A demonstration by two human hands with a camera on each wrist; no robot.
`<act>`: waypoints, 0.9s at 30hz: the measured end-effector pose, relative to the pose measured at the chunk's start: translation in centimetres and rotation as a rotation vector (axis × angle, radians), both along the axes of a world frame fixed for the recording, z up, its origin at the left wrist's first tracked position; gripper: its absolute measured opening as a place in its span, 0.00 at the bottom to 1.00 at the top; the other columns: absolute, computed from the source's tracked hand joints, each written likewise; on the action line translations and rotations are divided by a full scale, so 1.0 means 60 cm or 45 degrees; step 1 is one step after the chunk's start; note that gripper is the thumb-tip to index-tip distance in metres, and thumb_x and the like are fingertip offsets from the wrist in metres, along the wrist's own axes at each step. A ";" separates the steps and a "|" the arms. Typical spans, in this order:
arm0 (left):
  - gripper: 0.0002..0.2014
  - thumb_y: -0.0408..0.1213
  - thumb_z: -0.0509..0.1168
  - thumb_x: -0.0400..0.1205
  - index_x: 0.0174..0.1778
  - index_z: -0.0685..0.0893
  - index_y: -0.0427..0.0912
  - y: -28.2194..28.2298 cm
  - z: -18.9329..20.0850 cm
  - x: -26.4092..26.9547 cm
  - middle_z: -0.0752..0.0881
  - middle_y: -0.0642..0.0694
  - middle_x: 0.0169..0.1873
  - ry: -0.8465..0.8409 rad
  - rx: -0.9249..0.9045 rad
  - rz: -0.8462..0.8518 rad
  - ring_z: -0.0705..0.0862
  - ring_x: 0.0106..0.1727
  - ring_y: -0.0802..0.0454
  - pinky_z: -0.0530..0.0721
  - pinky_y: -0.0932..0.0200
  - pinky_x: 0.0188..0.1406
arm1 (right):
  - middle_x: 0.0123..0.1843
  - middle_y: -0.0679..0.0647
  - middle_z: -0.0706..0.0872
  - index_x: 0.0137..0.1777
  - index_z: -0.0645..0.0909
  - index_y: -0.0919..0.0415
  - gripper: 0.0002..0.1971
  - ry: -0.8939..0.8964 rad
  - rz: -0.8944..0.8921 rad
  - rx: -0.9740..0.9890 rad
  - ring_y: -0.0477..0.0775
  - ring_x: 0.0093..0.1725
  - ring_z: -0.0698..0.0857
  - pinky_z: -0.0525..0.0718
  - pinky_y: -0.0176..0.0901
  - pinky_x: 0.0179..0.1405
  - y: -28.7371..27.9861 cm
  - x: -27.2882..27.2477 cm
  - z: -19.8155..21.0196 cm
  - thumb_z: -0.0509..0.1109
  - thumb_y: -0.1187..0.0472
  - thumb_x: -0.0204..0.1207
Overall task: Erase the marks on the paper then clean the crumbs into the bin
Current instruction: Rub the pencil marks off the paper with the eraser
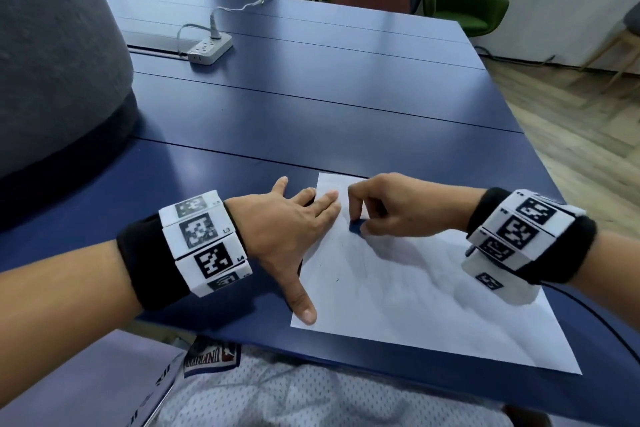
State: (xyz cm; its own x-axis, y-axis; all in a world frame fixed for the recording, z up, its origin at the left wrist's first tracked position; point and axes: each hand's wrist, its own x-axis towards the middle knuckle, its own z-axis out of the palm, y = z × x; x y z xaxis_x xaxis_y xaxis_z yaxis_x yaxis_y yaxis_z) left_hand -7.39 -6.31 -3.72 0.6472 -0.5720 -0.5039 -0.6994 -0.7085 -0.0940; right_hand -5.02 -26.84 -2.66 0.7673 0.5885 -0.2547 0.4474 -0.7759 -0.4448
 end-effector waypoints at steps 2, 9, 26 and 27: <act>0.76 0.82 0.67 0.54 0.85 0.35 0.41 0.001 -0.001 0.000 0.36 0.48 0.86 0.003 -0.003 -0.002 0.42 0.86 0.48 0.46 0.26 0.80 | 0.27 0.46 0.78 0.47 0.83 0.53 0.04 0.064 0.043 -0.050 0.43 0.24 0.76 0.75 0.36 0.27 0.004 0.001 0.005 0.74 0.56 0.74; 0.76 0.82 0.68 0.53 0.85 0.35 0.43 0.005 -0.001 0.001 0.37 0.49 0.86 0.008 -0.034 -0.005 0.42 0.86 0.50 0.45 0.26 0.80 | 0.27 0.46 0.80 0.45 0.81 0.55 0.03 -0.012 -0.125 0.033 0.44 0.23 0.79 0.79 0.35 0.25 -0.006 0.030 -0.003 0.72 0.60 0.75; 0.76 0.79 0.69 0.57 0.84 0.32 0.40 0.003 0.009 -0.002 0.32 0.49 0.84 0.055 -0.024 0.004 0.33 0.84 0.57 0.42 0.29 0.81 | 0.30 0.49 0.81 0.45 0.80 0.57 0.02 -0.084 -0.204 0.066 0.41 0.21 0.79 0.86 0.46 0.25 -0.003 0.043 0.001 0.72 0.61 0.75; 0.76 0.79 0.69 0.57 0.84 0.32 0.41 0.003 0.009 -0.002 0.31 0.49 0.84 0.060 -0.024 0.010 0.33 0.84 0.57 0.42 0.29 0.81 | 0.29 0.48 0.81 0.45 0.80 0.57 0.03 -0.113 -0.207 0.075 0.39 0.21 0.79 0.83 0.44 0.25 -0.004 0.042 -0.001 0.72 0.62 0.75</act>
